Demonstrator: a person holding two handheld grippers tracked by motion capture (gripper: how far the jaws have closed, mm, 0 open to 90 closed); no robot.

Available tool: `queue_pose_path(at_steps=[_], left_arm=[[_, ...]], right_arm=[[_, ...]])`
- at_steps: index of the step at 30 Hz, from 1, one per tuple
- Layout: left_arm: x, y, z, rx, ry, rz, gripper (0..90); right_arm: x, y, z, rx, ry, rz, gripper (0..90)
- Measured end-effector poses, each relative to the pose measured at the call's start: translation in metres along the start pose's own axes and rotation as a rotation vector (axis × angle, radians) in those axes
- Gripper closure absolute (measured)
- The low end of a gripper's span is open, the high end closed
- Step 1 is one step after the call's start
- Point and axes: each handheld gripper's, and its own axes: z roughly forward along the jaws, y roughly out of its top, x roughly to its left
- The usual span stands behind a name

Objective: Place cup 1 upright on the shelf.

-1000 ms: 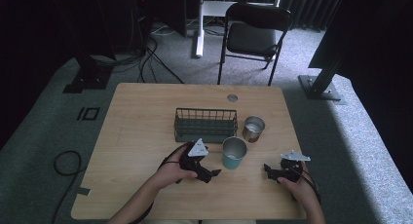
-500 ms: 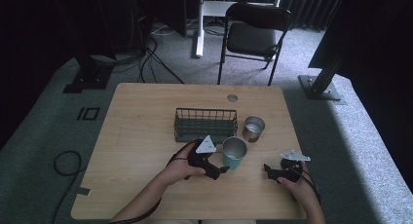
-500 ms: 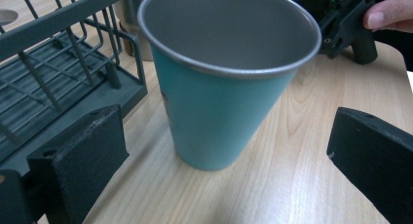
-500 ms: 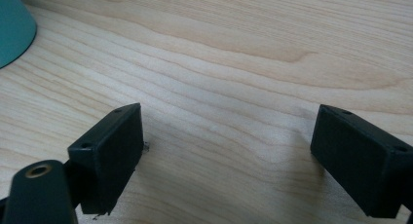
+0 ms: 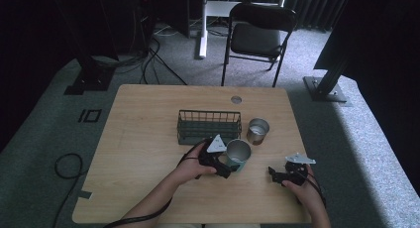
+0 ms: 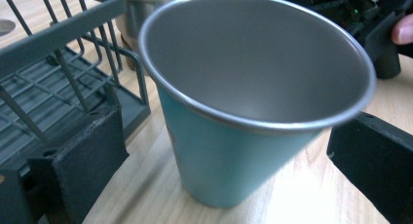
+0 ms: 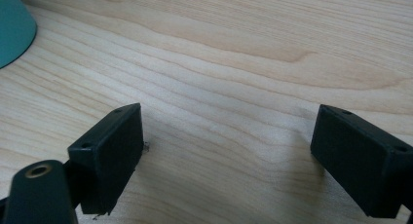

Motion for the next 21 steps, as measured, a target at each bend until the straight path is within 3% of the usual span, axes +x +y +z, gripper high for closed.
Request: queue_pose_path(at_steps=[3, 19, 21], left_arm=[[-0.001, 0.001, 0.005, 0.0, 0.003, 0.022, 1.3], [-0.006, 0.012, 0.023, -0.057, -0.028, 0.036, 2.2], [-0.009, 0.013, 0.026, -0.074, -0.003, 0.053, 5.9]], right_arm=[[0.0, 0.0, 0.0, 0.0, 0.0, 0.0, 11.7], [0.0, 0.0, 0.0, 0.0, 0.0, -0.001, 11.7], [0.0, 0.0, 0.0, 0.0, 0.0, 0.0, 11.7]])
